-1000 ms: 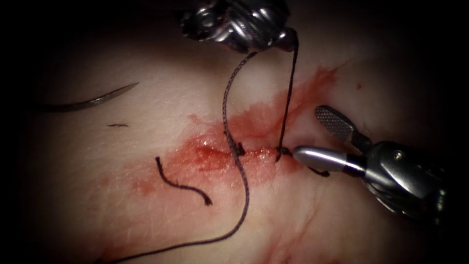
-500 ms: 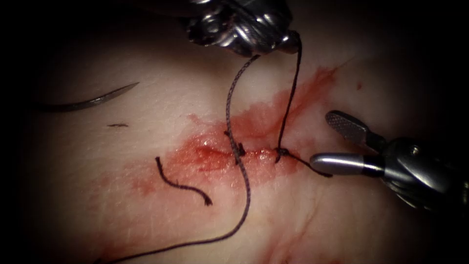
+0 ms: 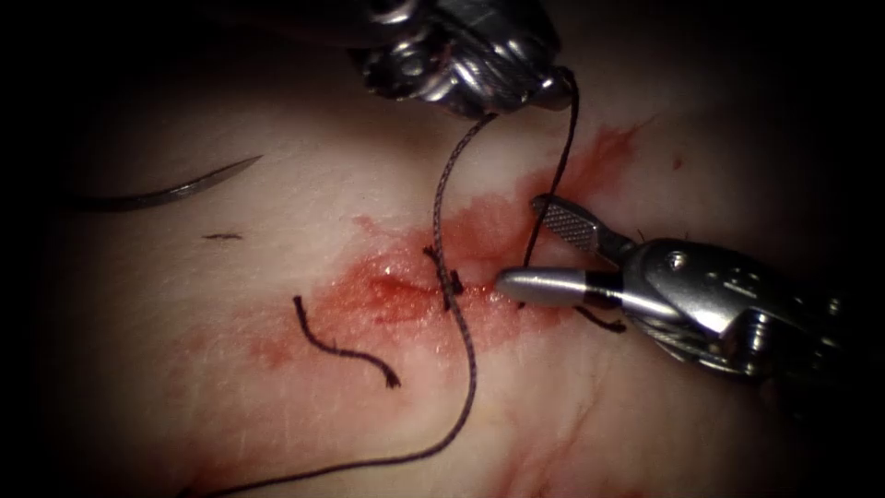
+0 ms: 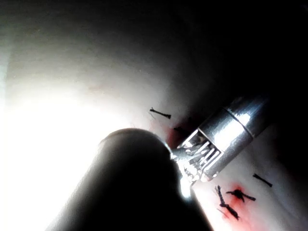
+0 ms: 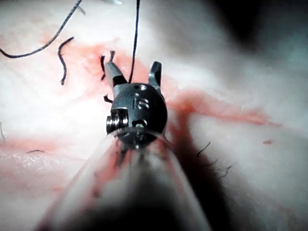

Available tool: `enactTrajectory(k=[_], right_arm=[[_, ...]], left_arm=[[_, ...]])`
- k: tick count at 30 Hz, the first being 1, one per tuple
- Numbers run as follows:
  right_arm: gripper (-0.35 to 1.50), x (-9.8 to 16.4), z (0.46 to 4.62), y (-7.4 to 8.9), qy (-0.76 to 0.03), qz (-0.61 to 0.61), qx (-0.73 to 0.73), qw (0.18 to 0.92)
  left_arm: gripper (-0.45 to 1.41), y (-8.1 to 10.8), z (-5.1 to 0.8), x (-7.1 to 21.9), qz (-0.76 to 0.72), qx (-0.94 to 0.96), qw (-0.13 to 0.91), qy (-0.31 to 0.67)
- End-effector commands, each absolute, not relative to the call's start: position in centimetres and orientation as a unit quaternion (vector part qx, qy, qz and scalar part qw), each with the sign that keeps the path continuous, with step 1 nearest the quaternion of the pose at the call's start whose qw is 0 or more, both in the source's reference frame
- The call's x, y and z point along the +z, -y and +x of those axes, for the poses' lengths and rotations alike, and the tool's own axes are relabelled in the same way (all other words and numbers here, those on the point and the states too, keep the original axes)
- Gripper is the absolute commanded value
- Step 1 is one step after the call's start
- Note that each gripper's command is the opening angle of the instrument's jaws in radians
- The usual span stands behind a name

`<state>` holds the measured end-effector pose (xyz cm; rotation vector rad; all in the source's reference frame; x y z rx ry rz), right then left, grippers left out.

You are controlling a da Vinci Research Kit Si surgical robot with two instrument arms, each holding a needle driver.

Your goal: Wound Closure

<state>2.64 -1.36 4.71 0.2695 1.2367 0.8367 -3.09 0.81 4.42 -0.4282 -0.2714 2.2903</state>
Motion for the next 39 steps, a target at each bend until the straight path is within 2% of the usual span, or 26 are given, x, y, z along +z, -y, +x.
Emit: enactTrajectory(k=[1,11,34,36,37,39], right_arm=[[0.93,4.74,2.76,1.34,-0.562,0.121,0.379,0.725],[0.89,4.79,3.01,1.37,-0.565,0.102,0.365,0.733],[0.54,4.83,3.14,1.31,-0.591,0.075,0.354,0.721],[0.46,4.84,3.14,1.33,-0.591,0.075,0.353,0.721],[0.2,4.84,3.14,1.33,-0.591,0.075,0.353,0.721],[0.12,4.83,3.14,1.33,-0.591,0.075,0.353,0.721]], left_arm=[[-0.45,-0.85,-3.15,4.46,-0.169,0.9,0.388,0.106],[-0.45,-0.85,-3.15,4.45,-0.169,0.9,0.388,0.107],[-0.45,-0.85,-3.17,4.4,-0.169,0.9,0.388,0.109],[-0.45,-0.86,-3.17,4.4,-0.17,0.9,0.387,0.109],[-0.45,-0.86,-3.17,4.4,-0.17,0.9,0.387,0.109],[-0.45,-0.86,-3.17,4.4,-0.17,0.9,0.387,0.109]])
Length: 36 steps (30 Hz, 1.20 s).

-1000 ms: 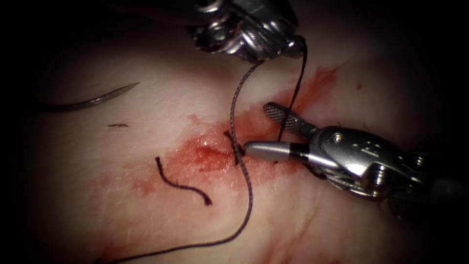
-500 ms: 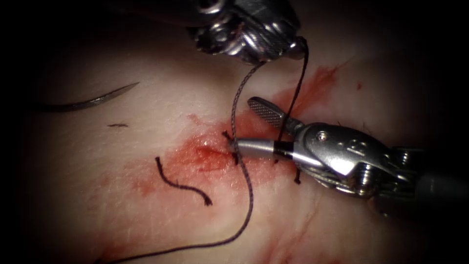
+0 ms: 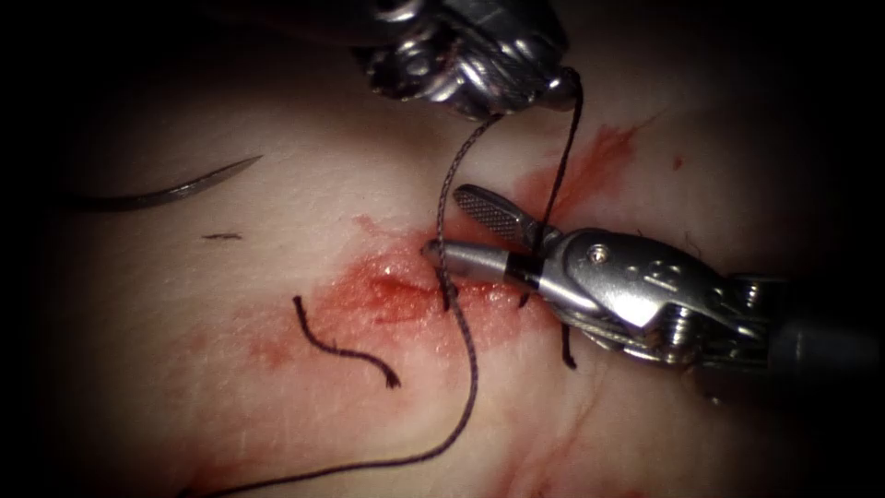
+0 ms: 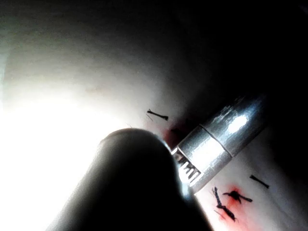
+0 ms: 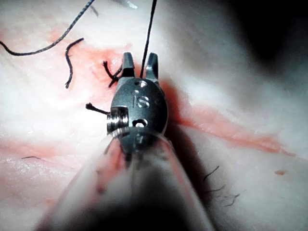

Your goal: Wound Closure

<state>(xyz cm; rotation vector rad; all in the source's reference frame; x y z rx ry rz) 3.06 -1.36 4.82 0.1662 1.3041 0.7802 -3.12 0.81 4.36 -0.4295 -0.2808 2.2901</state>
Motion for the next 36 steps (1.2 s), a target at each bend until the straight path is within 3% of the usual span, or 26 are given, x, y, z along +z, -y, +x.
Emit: enactTrajectory(k=[1,6,8,9,11,23,29,36], right_arm=[[0.1,4.8,3.14,1.3,-0.591,0.075,0.353,0.721],[0.1,4.8,3.15,1.4,-0.592,0.076,0.352,0.721],[0.0,4.8,3.15,1.4,-0.592,0.076,0.352,0.721],[-0.2,4.8,3.14,1.4,-0.592,0.076,0.352,0.721],[-0.35,4.8,3.14,1.4,-0.592,0.074,0.349,0.723],[-0.35,4.8,3.07,1.3,-0.601,0.082,0.359,0.709],[-0.35,4.5,2.81,0.9,-0.634,0.052,0.387,0.668],[-0.35,4.2,2.24,0.9,-0.638,0.046,0.385,0.665]], left_arm=[[-0.45,-0.9,-3.17,4.4,-0.17,0.9,0.387,0.109],[-0.45,-0.9,-3.17,4.4,-0.17,0.9,0.387,0.11],[-0.45,-0.9,-3.17,4.4,-0.17,0.9,0.387,0.11],[-0.45,-0.9,-3.17,4.4,-0.17,0.9,0.387,0.11],[-0.45,-0.9,-3.17,4.4,-0.17,0.9,0.386,0.11],[-0.45,-0.9,-3.09,4.4,-0.17,0.902,0.382,0.11],[-0.45,-0.8,-2.62,4.4,-0.081,0.913,0.368,0.156],[-0.45,-0.7,-1.54,4.7,0.066,0.916,0.366,0.152]])
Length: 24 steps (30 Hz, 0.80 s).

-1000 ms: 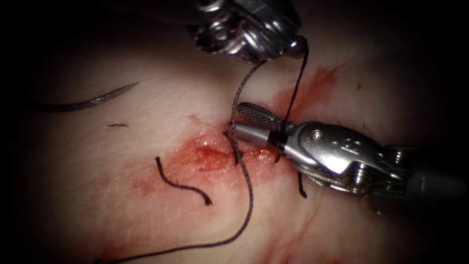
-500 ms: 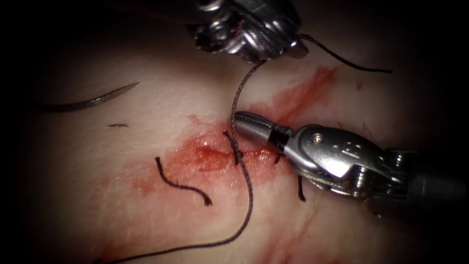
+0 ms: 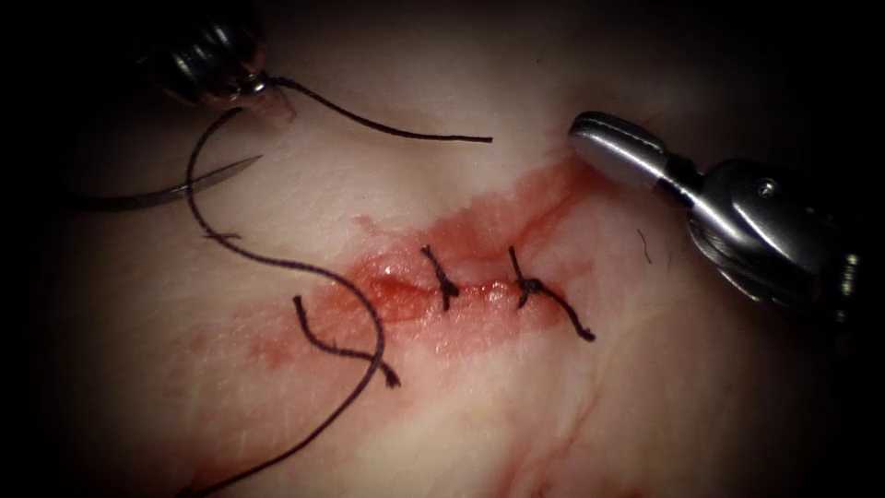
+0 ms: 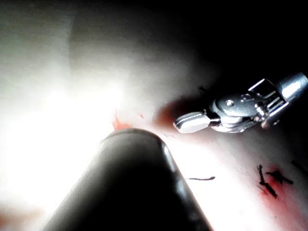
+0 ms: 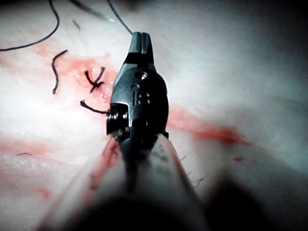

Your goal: Wound Closure

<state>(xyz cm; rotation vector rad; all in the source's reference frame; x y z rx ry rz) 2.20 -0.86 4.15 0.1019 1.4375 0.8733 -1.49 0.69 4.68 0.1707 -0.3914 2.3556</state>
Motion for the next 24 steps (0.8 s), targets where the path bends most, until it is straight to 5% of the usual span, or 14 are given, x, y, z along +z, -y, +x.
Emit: enactTrajectory(k=[1,3,5,6,7,18,24], right_arm=[[-0.35,4.15,2.21,0.89,-0.639,0.047,0.384,0.665],[-0.28,4.14,2.14,0.93,-0.64,0.049,0.381,0.666],[-0.08,4.15,2.1,0.97,-0.641,0.05,0.378,0.666],[-0.05,4.15,2.08,0.98,-0.641,0.05,0.377,0.666],[0.05,4.16,2.08,0.97,-0.641,0.05,0.378,0.666],[0.27,4.14,2.1,1.05,-0.642,0.05,0.375,0.666],[0.36,4.14,2.11,1.07,-0.643,0.049,0.374,0.667]], left_arm=[[-0.45,-0.72,-1.44,4.75,0.073,0.913,0.37,0.154],[-0.35,-0.75,-1.32,4.78,0.074,0.913,0.371,0.152],[0.07,-0.77,-1.26,4.79,0.075,0.911,0.378,0.149],[0.93,-0.79,-1.28,4.8,0.054,0.908,0.389,0.148],[1.15,-0.81,-1.31,4.8,0.021,0.909,0.39,0.146],[1.38,-1.12,-1.66,4.48,-0.096,0.894,0.418,0.128],[1.26,-1.31,-1.5,4.1,-0.214,0.841,0.473,0.148]])
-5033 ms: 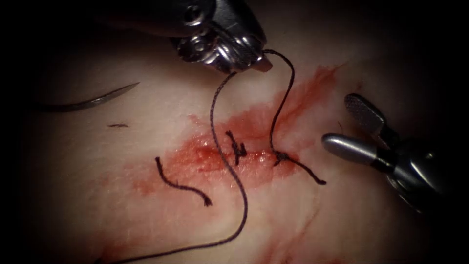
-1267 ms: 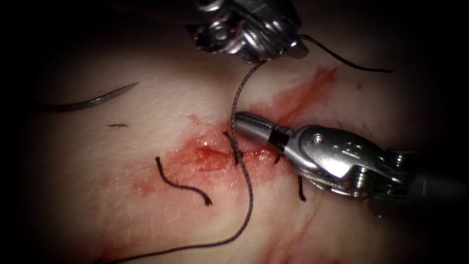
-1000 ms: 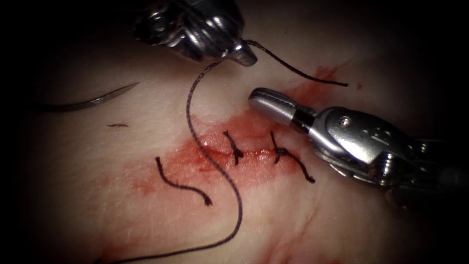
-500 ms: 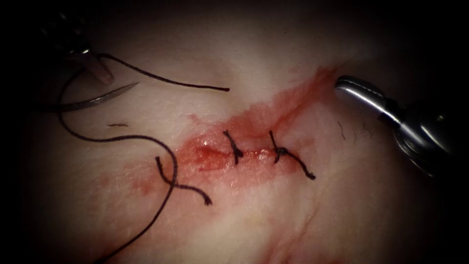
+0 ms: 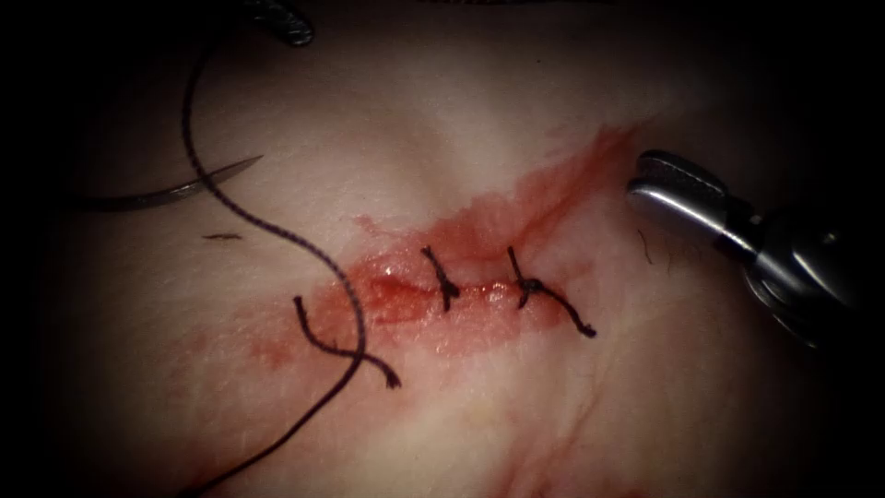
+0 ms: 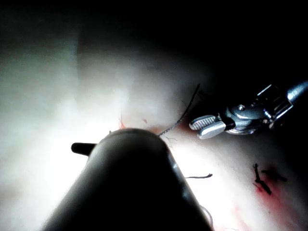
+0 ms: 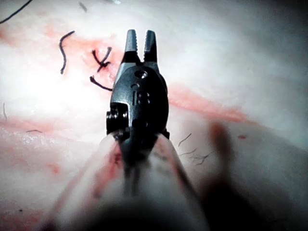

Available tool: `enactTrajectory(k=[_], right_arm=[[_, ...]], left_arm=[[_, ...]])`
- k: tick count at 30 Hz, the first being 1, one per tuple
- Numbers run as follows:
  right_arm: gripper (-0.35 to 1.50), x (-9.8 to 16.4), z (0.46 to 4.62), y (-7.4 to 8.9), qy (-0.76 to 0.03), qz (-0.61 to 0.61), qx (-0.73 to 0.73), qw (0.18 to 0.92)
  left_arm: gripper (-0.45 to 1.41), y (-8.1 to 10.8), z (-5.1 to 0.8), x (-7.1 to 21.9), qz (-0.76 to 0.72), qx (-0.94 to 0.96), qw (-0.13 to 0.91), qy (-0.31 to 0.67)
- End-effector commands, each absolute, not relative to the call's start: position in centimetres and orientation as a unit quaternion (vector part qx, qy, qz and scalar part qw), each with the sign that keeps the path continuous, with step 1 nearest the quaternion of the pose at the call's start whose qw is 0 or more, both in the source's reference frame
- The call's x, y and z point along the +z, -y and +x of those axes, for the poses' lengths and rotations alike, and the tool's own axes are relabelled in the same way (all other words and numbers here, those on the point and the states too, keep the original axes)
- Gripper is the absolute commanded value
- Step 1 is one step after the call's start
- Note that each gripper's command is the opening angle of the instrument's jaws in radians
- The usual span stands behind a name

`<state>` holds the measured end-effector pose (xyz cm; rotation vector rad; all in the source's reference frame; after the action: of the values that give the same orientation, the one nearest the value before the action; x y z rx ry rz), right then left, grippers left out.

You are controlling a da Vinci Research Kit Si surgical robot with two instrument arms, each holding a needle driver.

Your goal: Wound Closure

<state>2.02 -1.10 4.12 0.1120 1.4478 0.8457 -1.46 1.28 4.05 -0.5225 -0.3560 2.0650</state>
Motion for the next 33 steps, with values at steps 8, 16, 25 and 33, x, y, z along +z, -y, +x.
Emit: enactTrajectory(k=[8,16,25,33], right_arm=[[0.47,4.1,2.14,1.1,-0.642,0.05,0.377,0.666],[0.62,4.1,2.16,1.1,-0.642,0.05,0.379,0.665],[0.74,4.2,2.25,1.2,-0.642,0.056,0.386,0.66],[0.84,4.2,2.43,1.3,-0.645,0.064,0.388,0.655]], left_arm=[[1.21,-1.1,-0.85,4.2,-0.214,0.686,0.569,0.4],[1.26,-1.5,-0.34,4.8,-0.227,0.696,0.622,0.277],[0.79,-1.3,-0.2,5.1,-0.212,0.484,0.735,0.425],[0.84,-1.0,-0.78,5.6,-0.202,0.44,0.751,0.448]])
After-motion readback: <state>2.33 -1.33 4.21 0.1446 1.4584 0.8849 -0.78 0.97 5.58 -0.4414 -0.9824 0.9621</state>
